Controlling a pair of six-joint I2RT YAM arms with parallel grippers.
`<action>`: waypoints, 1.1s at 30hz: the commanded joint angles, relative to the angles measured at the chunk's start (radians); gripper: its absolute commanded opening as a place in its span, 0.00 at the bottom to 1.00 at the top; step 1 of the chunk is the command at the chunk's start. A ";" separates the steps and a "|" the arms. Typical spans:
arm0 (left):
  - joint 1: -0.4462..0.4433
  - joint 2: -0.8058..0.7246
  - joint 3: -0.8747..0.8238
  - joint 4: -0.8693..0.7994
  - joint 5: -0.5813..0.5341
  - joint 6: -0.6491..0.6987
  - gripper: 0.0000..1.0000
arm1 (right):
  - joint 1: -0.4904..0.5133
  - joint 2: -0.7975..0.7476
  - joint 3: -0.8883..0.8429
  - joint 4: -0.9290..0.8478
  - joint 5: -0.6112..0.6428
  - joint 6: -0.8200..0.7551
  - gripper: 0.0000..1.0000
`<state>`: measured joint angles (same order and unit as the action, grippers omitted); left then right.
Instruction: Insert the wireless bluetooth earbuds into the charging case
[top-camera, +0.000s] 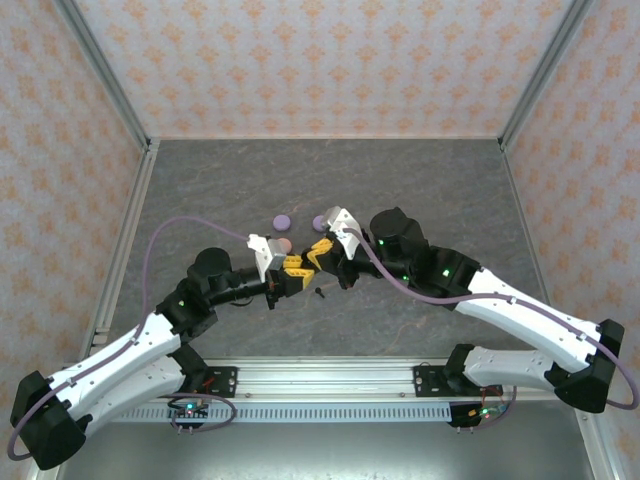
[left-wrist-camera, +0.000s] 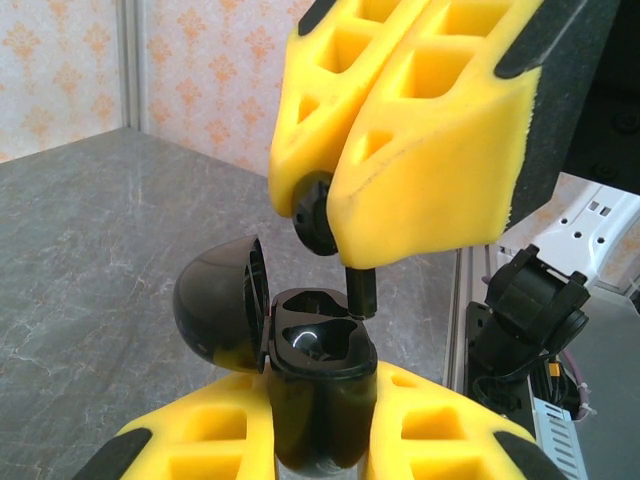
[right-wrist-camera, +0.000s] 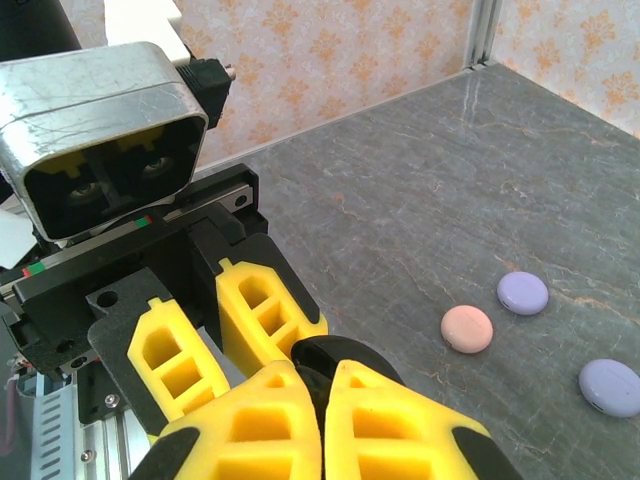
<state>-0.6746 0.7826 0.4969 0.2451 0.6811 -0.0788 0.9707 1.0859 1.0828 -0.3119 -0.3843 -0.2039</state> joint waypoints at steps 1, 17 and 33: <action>-0.010 -0.003 0.038 0.047 0.020 0.002 0.00 | 0.008 -0.003 0.023 0.033 0.013 -0.012 0.05; -0.014 0.003 0.043 0.049 0.020 0.004 0.00 | 0.008 0.011 -0.003 0.030 0.029 -0.011 0.05; -0.021 0.005 0.043 0.050 0.015 0.005 0.00 | 0.008 -0.004 -0.024 0.017 -0.018 0.019 0.11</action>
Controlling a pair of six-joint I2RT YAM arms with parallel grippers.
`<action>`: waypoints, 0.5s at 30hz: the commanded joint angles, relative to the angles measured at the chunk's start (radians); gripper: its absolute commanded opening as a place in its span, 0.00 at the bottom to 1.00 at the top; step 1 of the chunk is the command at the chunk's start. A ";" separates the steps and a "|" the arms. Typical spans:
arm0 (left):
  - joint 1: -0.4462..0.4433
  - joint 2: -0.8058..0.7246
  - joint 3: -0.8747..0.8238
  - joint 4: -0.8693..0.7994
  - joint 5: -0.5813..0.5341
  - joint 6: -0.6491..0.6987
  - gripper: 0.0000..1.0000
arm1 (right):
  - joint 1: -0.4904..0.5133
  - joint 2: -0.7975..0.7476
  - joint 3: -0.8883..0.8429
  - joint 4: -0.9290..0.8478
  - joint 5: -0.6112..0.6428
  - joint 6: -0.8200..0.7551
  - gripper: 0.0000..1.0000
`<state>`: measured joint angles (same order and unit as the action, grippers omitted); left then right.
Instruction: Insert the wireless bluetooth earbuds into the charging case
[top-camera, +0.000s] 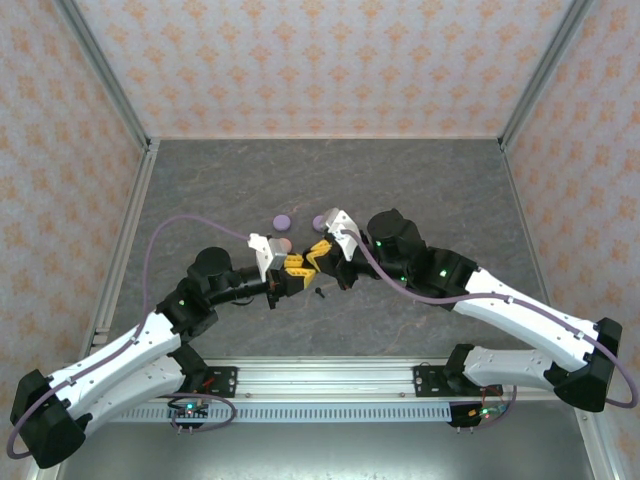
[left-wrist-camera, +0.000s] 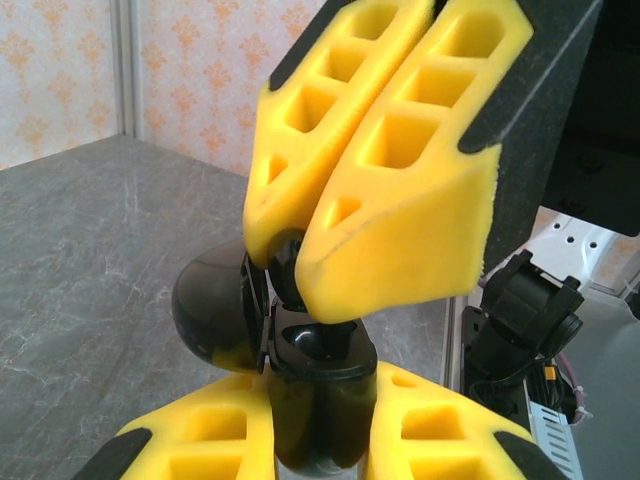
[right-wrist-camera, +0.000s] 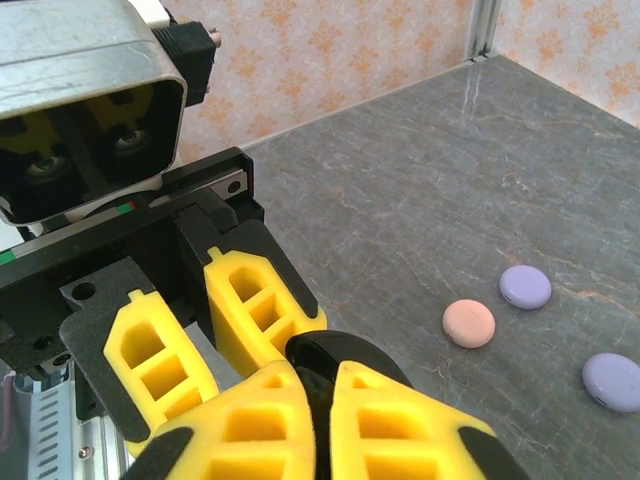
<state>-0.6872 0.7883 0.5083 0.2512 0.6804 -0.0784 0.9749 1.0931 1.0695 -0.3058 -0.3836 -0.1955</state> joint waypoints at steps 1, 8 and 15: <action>-0.008 -0.001 0.032 0.045 0.016 0.005 0.00 | 0.004 -0.017 -0.012 0.015 -0.020 0.017 0.15; -0.012 0.000 0.026 0.046 0.012 0.008 0.00 | 0.001 -0.087 0.003 0.065 0.016 0.072 0.41; -0.014 -0.001 0.006 0.081 -0.013 0.010 0.00 | -0.008 -0.122 0.039 0.026 0.059 0.137 0.55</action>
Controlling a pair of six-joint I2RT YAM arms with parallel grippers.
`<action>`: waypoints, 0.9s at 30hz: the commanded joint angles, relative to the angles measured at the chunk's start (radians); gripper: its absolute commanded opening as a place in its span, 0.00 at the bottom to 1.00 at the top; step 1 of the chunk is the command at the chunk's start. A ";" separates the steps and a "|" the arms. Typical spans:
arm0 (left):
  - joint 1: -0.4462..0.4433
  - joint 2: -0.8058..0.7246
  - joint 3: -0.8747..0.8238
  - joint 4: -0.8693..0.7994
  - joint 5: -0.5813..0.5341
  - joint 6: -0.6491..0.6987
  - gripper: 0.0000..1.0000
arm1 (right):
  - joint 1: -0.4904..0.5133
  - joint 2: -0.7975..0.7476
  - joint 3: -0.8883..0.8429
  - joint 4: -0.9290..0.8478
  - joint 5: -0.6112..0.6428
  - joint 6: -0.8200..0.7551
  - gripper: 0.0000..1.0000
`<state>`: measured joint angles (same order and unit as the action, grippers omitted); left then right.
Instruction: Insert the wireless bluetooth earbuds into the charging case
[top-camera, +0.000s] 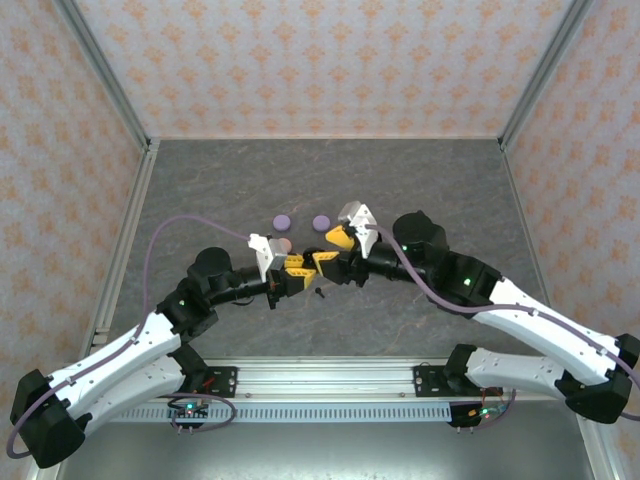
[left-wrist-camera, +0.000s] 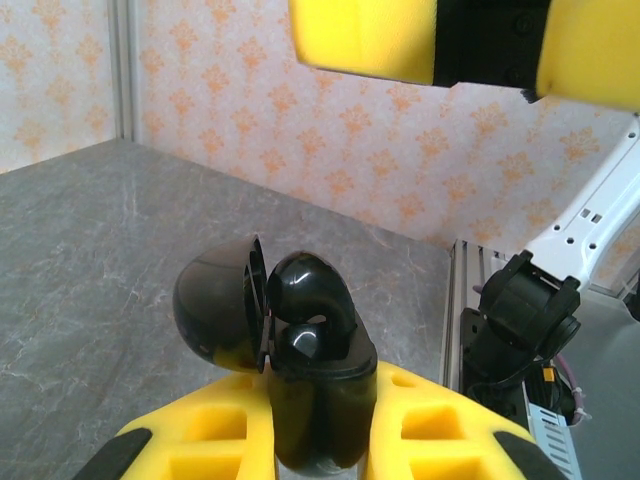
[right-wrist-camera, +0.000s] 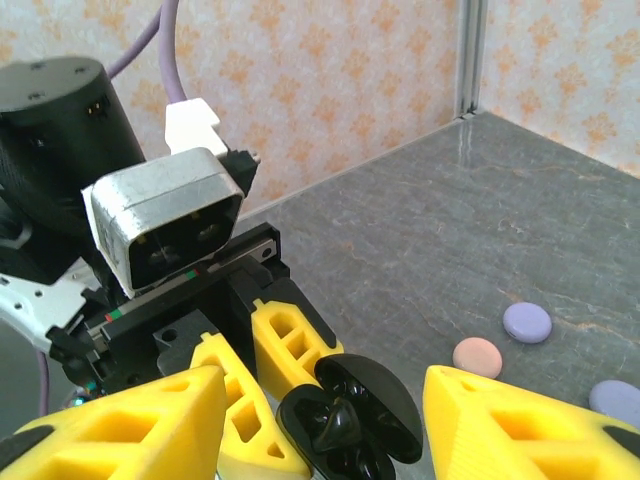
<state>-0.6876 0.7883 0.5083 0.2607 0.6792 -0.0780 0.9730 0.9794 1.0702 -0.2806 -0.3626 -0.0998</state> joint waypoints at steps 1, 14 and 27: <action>-0.015 -0.003 0.000 0.082 -0.024 0.012 0.00 | -0.007 -0.004 0.050 -0.029 0.057 0.053 0.55; -0.032 -0.019 -0.028 0.176 -0.141 0.105 0.00 | -0.039 0.054 0.175 -0.268 -0.024 0.193 0.59; -0.038 -0.025 -0.014 0.154 -0.134 0.109 0.00 | -0.039 0.199 0.261 -0.266 -0.173 0.211 0.51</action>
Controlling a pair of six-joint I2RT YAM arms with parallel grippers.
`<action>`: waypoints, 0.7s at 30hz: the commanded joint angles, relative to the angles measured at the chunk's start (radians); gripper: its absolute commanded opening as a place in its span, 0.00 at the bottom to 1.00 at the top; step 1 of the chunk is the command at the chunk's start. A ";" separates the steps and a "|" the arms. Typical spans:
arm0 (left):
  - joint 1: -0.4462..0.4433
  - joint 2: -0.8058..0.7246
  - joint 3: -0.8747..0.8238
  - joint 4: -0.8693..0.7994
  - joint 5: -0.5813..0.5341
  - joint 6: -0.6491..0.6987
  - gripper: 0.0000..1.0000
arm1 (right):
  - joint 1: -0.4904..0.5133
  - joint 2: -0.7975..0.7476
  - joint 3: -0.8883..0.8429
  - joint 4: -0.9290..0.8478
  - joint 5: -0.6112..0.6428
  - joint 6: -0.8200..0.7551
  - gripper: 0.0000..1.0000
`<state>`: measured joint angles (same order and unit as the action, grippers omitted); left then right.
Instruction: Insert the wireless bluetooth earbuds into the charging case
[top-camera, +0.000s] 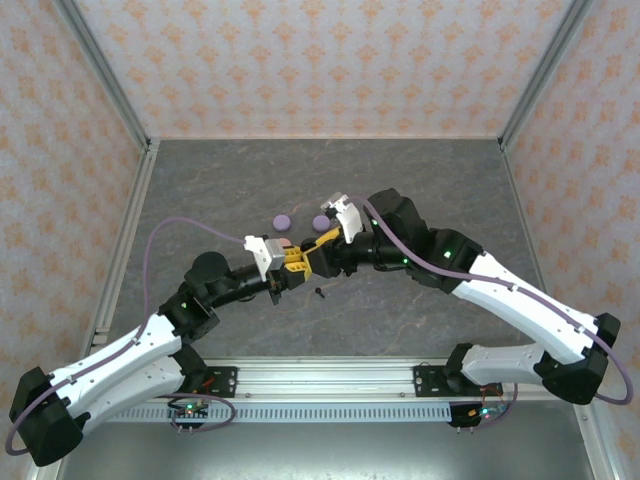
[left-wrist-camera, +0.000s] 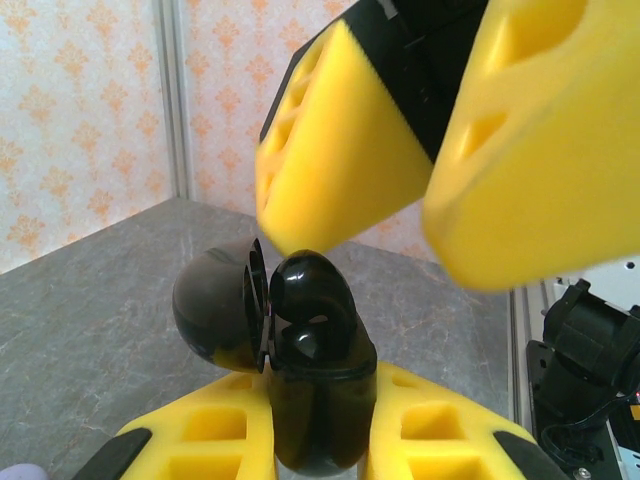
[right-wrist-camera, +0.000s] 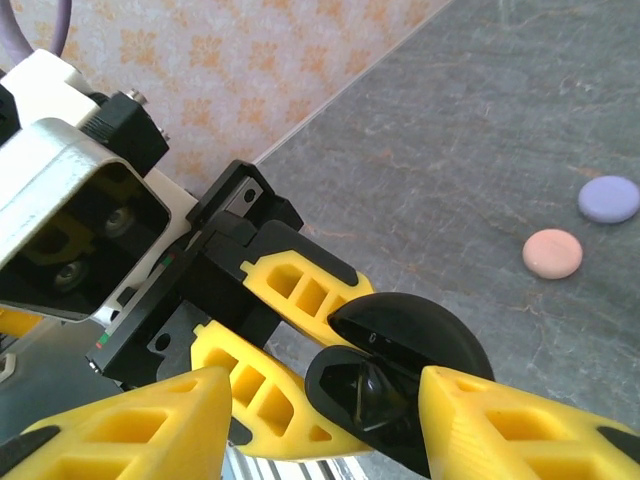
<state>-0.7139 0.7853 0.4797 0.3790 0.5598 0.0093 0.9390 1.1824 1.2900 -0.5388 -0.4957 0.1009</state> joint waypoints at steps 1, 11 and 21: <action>-0.011 -0.024 0.014 0.033 -0.017 0.023 0.00 | -0.005 -0.004 0.042 -0.006 -0.038 0.011 0.51; -0.012 -0.021 0.016 0.026 -0.018 0.024 0.00 | -0.005 0.019 0.030 0.028 -0.077 0.023 0.47; -0.011 -0.015 0.018 0.023 -0.017 0.024 0.00 | -0.004 0.007 0.034 0.008 -0.008 0.009 0.53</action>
<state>-0.7204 0.7750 0.4797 0.3752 0.5453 0.0097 0.9352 1.2053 1.2934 -0.5312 -0.5480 0.1123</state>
